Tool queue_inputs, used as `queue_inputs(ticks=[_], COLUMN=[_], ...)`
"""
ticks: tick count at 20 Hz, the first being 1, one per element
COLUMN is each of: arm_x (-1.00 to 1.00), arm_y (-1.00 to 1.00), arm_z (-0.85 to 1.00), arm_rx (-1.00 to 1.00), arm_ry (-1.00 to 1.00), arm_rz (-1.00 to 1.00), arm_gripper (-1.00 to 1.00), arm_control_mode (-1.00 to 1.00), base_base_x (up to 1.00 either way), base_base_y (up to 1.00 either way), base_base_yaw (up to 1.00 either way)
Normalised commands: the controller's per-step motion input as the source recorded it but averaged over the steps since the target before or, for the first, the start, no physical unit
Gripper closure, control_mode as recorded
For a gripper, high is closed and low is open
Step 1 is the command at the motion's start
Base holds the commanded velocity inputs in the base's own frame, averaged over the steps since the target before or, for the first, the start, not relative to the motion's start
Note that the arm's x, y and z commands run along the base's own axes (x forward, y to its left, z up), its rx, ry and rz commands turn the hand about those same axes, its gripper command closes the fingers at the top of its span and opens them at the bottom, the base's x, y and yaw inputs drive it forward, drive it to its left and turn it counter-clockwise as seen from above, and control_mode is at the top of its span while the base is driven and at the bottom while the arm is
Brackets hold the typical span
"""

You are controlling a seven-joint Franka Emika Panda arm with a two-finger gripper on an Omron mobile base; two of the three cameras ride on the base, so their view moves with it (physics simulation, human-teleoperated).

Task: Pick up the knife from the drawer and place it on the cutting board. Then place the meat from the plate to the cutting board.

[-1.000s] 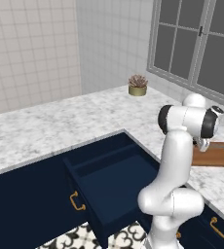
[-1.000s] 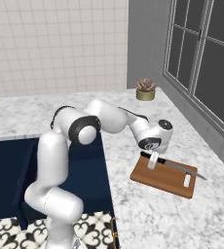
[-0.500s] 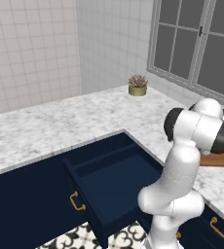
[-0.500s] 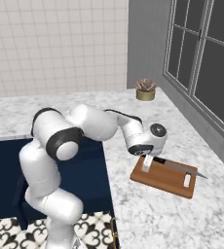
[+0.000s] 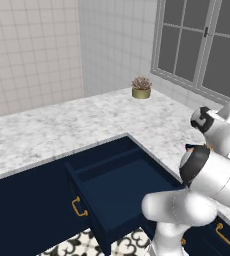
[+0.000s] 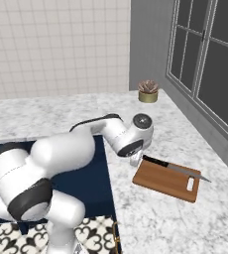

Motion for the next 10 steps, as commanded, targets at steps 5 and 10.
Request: queue_inputs(ticks=[5,10], arm_x=[-0.33,-0.29], arm_y=[0.57,0.61], arm_z=[0.76,0.38], arm_rx=[0.00,-0.02], arm_ry=[0.00,0.00], arm_rz=[0.00,0.00], arm_gripper=[-1.00,-1.00], arm_control_mode=[-1.00,-1.00], base_base_x=[0.00,0.00], base_base_y=[0.00,0.00], base_base_yaw=[0.00,0.00])
